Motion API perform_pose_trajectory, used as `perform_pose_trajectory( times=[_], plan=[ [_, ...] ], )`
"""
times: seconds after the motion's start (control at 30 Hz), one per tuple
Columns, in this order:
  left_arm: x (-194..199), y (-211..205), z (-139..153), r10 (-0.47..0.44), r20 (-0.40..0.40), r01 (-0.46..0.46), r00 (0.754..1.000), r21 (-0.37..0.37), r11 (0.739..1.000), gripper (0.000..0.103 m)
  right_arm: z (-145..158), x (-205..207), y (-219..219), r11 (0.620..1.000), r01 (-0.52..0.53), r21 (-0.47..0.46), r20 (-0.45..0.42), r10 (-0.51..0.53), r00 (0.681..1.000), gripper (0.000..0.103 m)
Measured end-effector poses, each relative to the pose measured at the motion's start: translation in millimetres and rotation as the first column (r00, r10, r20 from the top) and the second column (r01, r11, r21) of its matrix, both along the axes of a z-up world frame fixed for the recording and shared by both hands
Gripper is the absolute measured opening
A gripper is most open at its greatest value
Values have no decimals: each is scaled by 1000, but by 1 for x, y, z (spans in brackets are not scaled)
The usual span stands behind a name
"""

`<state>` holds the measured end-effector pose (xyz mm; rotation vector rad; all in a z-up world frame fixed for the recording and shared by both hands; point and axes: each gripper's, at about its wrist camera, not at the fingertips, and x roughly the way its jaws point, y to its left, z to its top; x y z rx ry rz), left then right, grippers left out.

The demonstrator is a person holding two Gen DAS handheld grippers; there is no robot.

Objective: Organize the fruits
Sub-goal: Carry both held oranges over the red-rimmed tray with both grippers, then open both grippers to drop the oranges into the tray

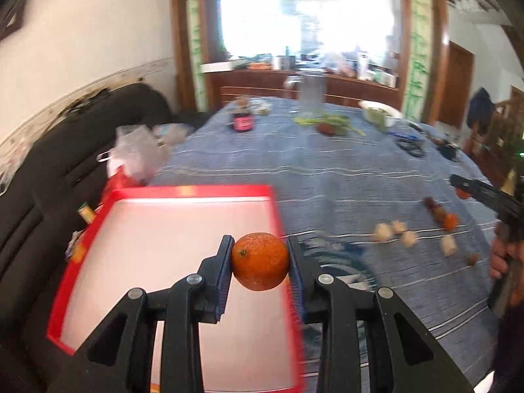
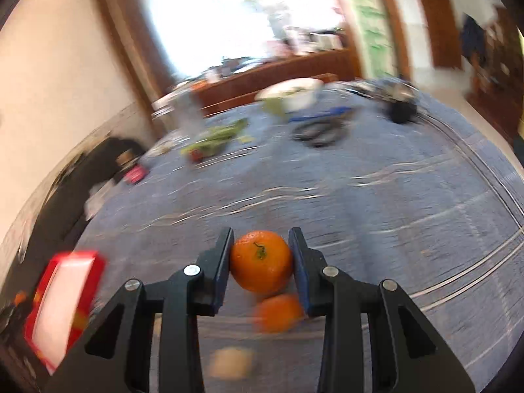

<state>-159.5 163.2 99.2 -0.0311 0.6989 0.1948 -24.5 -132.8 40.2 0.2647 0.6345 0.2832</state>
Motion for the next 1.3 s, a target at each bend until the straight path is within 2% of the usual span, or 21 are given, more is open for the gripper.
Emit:
perform_pose_trajectory(
  times=[0.07, 0.13, 0.33, 0.37, 0.5, 0.6, 0.83, 0.93, 0.97, 1.03, 1.07, 1.2, 1.3],
  plan=[
    [-4, 17, -5, 44, -6, -44, 999, -6, 999, 31, 8, -18, 38, 995, -98, -12, 27, 98, 995, 36],
    [-8, 35, -11, 87, -11, -88, 996, -17, 996, 31, 14, -35, 85, 973, -230, -1, 32, 229, 973, 37],
    [-26, 73, -23, 179, -23, -180, 984, -22, 983, 31, 19, -74, 206, 857, -513, -50, 8, 514, 858, 37],
    [-28, 80, -25, 196, -25, -197, 980, -23, 980, 31, 18, -80, 225, 834, -548, -65, -6, 548, 836, 37],
    [-33, 98, -33, 240, -39, -240, 970, -2, 971, 31, 0, -101, 274, 773, -622, -127, -60, 620, 782, 37],
    [-35, 111, -40, 256, -61, -258, 965, -11, 966, 32, -17, -105, 293, 744, -653, -140, -112, 643, 757, 37],
    [-35, 127, -55, 286, -95, -287, 954, 0, 958, 32, -41, -111, 314, 717, -669, -197, -206, 637, 743, 38],
    [-33, 132, -60, 301, -113, -303, 947, -2, 953, 34, -40, -117, 316, 711, -662, -237, -195, 632, 750, 38],
    [-33, 133, -60, 304, -117, -307, 945, -1, 952, 37, -41, -116, 317, 709, -664, -236, -199, 634, 747, 39],
    [-34, 133, -59, 324, -125, -326, 938, 4, 945, 53, -40, -117, 314, 708, -670, -223, -210, 637, 742, 43],
    [-35, 134, -57, 333, -122, -335, 935, 4, 942, 61, -38, -116, 311, 711, -669, -216, -208, 636, 743, 43],
    [-36, 134, -54, 348, -121, -351, 930, -2, 936, 65, -22, -112, 286, 744, -647, -166, -133, 633, 762, 44],
    [-36, 127, -52, 338, -120, -342, 933, -16, 939, 67, -6, -109, 256, 783, -611, -117, -54, 610, 791, 47]
  ],
)
